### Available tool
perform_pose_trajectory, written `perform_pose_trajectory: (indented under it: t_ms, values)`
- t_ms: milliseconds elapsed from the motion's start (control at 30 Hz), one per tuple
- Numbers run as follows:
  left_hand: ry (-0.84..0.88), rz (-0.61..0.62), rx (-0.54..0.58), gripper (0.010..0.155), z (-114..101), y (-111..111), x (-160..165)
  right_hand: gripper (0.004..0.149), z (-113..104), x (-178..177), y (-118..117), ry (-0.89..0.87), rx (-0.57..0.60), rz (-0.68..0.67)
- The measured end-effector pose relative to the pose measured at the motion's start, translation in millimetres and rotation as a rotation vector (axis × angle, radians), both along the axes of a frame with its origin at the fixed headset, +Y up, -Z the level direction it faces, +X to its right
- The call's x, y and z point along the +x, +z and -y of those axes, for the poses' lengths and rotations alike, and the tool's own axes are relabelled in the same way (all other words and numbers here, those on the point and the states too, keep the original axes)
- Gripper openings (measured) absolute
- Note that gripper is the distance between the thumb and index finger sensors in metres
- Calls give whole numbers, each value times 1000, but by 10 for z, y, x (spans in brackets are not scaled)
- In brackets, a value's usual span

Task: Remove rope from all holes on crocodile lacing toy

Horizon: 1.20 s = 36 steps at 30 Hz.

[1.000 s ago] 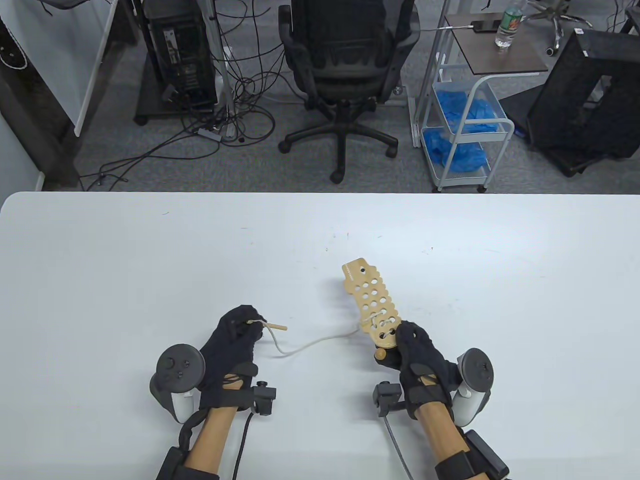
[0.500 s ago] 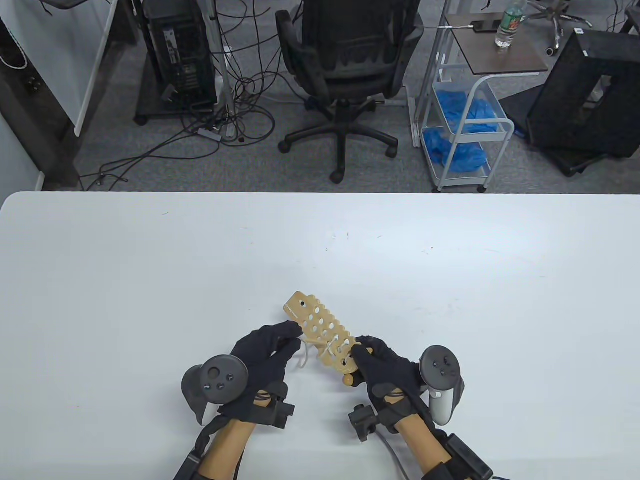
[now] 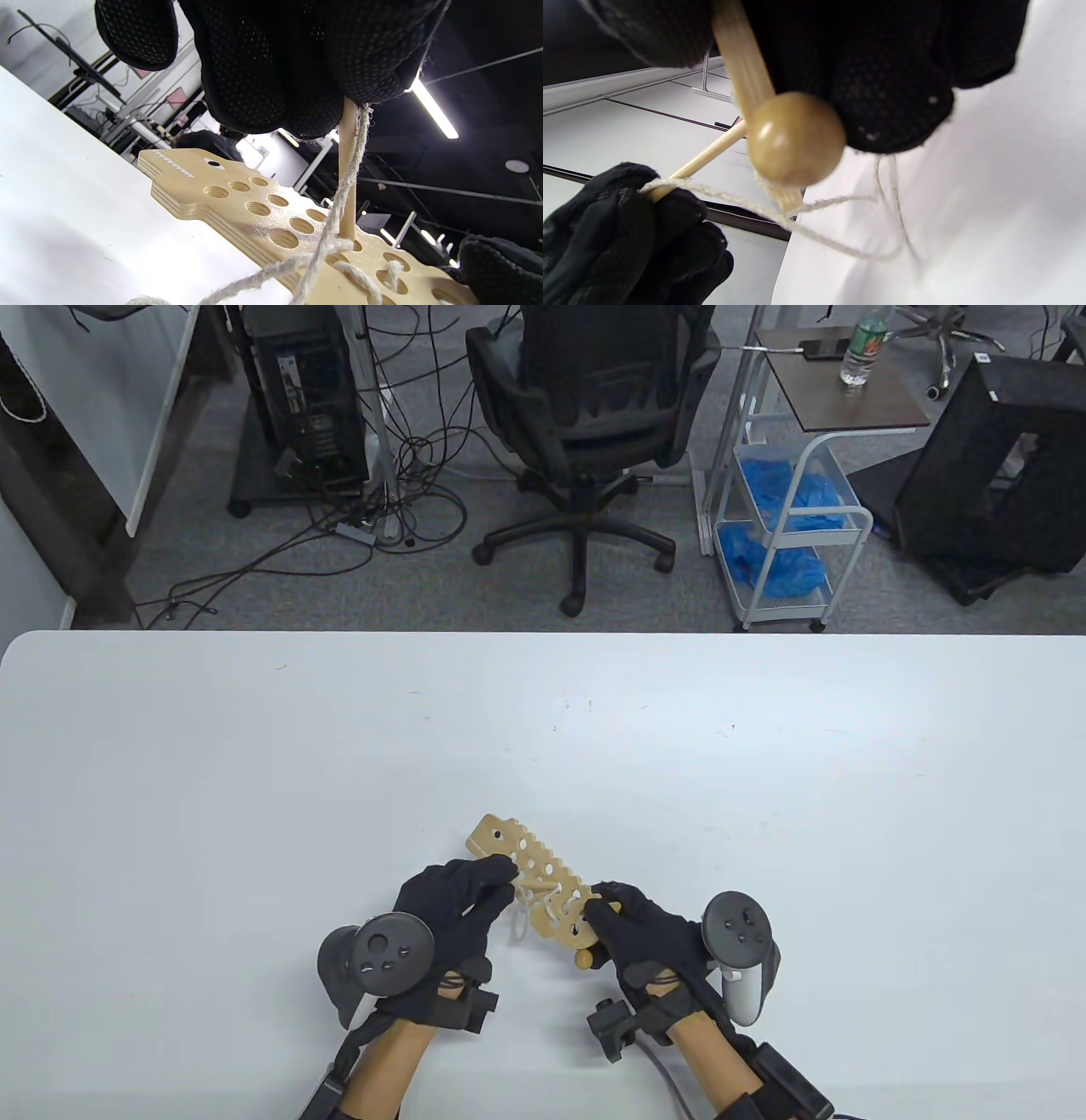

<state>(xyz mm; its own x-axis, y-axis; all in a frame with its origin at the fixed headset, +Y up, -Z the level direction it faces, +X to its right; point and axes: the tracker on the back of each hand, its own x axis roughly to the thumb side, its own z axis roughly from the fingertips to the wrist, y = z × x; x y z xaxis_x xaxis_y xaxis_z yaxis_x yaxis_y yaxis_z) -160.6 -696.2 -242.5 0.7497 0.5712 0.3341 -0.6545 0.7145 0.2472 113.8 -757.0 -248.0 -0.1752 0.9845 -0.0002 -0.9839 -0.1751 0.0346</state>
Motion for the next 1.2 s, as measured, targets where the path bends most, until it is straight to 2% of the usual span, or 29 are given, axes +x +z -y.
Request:
perform_pose_trajectory:
  t_ms: [467,733,933,1100,1200]
  values:
    - [-122,56,22,39,-8,24,141,50,-26,-80,9,-4,29,-77]
    - [-150,79,18,41,10,22,178,50,-26,-77,9,-12,32,-76]
    - [-52,42,5,53,-3,10,76,50,-95,-12,21,-77,59,-18]
    - [61,-2,-43,44,46,-49,-71,50,-156,68,40,-168,84,47]
    - [94,-4,-86,41,96,-89,-106,50,-164,85,33,-242,86,42]
